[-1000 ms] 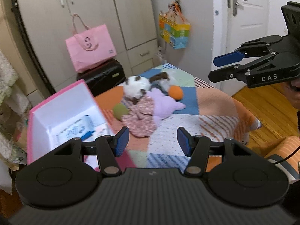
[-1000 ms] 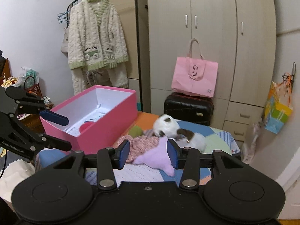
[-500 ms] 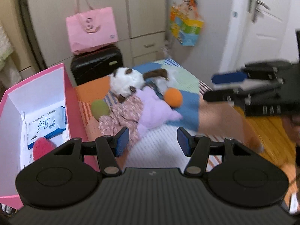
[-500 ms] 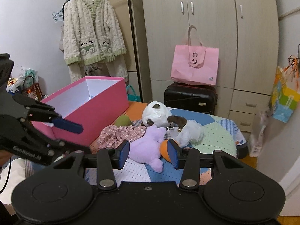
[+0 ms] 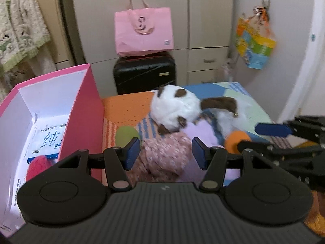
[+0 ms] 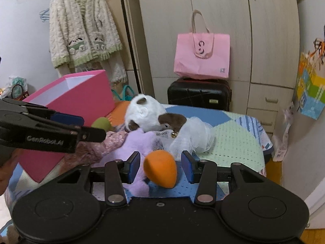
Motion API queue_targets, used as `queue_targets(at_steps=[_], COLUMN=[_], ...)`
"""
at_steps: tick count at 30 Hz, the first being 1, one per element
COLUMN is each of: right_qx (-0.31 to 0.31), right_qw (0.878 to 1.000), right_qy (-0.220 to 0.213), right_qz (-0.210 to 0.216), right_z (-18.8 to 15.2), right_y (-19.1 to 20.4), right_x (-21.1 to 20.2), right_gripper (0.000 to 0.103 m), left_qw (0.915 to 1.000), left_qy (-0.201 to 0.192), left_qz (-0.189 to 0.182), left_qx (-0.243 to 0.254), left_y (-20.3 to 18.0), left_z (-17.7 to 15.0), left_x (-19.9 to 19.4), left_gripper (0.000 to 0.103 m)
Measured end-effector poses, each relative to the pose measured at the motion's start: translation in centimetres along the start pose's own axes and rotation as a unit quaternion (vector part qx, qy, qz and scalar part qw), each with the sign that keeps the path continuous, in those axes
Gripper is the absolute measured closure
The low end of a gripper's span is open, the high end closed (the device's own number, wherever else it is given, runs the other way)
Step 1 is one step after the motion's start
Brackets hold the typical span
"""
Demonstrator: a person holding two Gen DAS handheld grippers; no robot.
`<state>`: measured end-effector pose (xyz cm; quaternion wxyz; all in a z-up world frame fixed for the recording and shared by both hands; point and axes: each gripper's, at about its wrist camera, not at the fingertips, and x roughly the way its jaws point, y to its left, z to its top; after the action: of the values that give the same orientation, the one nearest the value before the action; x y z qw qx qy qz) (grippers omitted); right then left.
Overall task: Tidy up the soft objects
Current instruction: 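Grasp the orange egg sponge with right gripper while left gripper grasps floral cloth, then lift and carry the orange sponge and floral cloth over the pink box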
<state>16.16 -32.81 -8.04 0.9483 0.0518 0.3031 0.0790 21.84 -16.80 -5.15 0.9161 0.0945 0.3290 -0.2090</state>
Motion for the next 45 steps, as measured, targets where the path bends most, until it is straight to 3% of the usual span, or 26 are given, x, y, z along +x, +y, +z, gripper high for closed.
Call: queue_targets(at_steps=[5, 11, 16, 22, 29, 37, 39, 40, 42, 45], right_qx=[0.023, 0.029, 0.029, 0.034, 0.017, 0.043, 0.05, 0.055, 0.064, 0.074], right_qw=[1.0, 0.999, 0.999, 0.999, 1.0, 0.999, 0.999, 0.998, 0.998, 0.997], right_qy=[0.015, 0.022, 0.02, 0.016, 0.011, -0.002, -0.011, -0.016, -0.025, -0.037], right_qz=[0.008, 0.015, 0.014, 0.003, -0.015, -0.006, -0.008, -0.008, -0.004, -0.008], right_z=[-0.6, -1.1, -1.4, -1.9, -2.1, -2.9, -3.1, -3.3, -3.4, -3.5], right_y=[-0.6, -0.7, -0.7, -0.5, 0.2, -0.1, 0.1, 0.2, 0.3, 0.7], right_x=[1.5, 2.1, 1.9, 1.8, 1.7, 1.6, 1.2, 0.9, 0.3, -0.3], right_gripper=[0.053, 0.053, 0.053, 0.053, 0.053, 0.058, 0.059, 0.059, 0.059, 0.059], left_qw=[0.9995, 0.9981, 0.9973, 0.9929, 0.9915, 0.9918, 0.9915, 0.9922, 0.9936, 0.9951], left_qy=[0.017, 0.034, 0.038, 0.049, 0.063, 0.055, 0.06, 0.062, 0.059, 0.038], left_qz=[0.026, 0.028, 0.043, 0.029, 0.042, 0.04, 0.036, 0.036, 0.032, 0.037], left_qx=[-0.006, -0.044, -0.046, -0.104, -0.106, -0.108, -0.11, -0.102, -0.091, -0.084], left_y=[0.0, 0.4, 0.3, 1.8, 1.9, 2.0, 2.1, 2.1, 2.0, 1.5], left_z=[-0.1, -1.1, -1.4, -1.7, -2.6, -3.1, -3.1, -3.0, -3.0, -3.5], left_x=[2.0, 3.2, 3.5, 3.6, 4.9, 4.8, 4.6, 4.4, 4.0, 3.4], left_gripper=[0.047, 0.047, 0.042, 0.04, 0.039, 0.039, 0.045, 0.061, 0.075, 0.079])
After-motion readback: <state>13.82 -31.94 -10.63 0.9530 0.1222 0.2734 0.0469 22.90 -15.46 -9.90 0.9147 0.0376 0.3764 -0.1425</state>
